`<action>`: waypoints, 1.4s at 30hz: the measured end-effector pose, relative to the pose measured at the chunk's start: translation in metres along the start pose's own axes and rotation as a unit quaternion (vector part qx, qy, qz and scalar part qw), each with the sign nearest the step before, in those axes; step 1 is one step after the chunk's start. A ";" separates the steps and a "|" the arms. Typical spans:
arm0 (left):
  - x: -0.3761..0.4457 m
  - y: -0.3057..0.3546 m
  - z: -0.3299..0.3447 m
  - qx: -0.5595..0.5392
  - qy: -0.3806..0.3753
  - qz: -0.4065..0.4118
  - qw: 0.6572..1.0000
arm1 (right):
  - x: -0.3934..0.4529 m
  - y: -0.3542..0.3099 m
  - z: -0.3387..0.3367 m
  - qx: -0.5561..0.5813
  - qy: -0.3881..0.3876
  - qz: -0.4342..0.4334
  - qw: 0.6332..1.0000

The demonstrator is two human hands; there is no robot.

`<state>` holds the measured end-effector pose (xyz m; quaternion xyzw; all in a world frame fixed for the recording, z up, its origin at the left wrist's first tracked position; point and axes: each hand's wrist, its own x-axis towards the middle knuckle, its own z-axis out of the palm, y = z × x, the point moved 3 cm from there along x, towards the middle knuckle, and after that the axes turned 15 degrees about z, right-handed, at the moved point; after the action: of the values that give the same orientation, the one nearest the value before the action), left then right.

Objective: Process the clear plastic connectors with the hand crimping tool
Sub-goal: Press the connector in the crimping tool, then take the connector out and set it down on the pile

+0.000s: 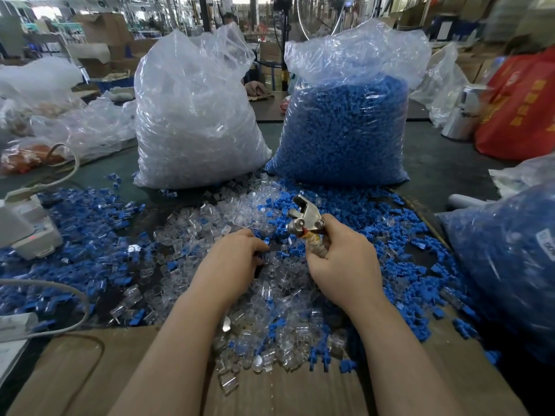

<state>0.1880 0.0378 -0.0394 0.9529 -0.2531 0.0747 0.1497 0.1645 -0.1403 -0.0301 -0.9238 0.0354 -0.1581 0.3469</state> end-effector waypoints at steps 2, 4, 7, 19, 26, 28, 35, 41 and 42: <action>-0.001 -0.002 0.001 -0.011 0.006 -0.015 1.000 | 0.000 0.000 0.000 -0.001 -0.003 0.000 1.000; -0.001 -0.002 0.001 -0.029 0.011 -0.028 0.999 | 0.001 0.001 0.001 -0.002 -0.008 0.001 1.000; -0.002 -0.001 -0.002 -0.088 0.040 -0.062 0.993 | 0.001 0.001 0.001 0.005 -0.010 0.007 1.000; -0.001 -0.002 -0.014 -0.191 0.079 -0.112 0.972 | 0.003 0.002 0.003 0.038 -0.016 0.020 0.999; -0.001 0.001 -0.010 0.021 0.013 -0.066 0.998 | 0.003 0.005 0.003 0.042 -0.009 0.024 0.999; -0.001 0.000 -0.004 0.039 -0.008 -0.058 0.998 | 0.003 0.005 0.003 0.041 -0.010 0.022 0.999; -0.001 -0.005 -0.005 -0.147 0.016 -0.084 0.986 | 0.004 0.005 0.002 0.031 -0.006 0.026 0.999; -0.006 -0.014 -0.019 -0.096 0.025 -0.145 0.984 | 0.003 0.004 0.001 0.029 -0.003 0.029 0.999; -0.006 -0.015 -0.019 -0.061 0.021 -0.150 0.987 | 0.003 0.004 0.001 0.027 -0.002 0.029 0.999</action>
<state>0.1886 0.0590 -0.0261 0.9673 -0.1082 0.0563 0.2225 0.1682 -0.1434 -0.0328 -0.9129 0.0573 -0.1467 0.3767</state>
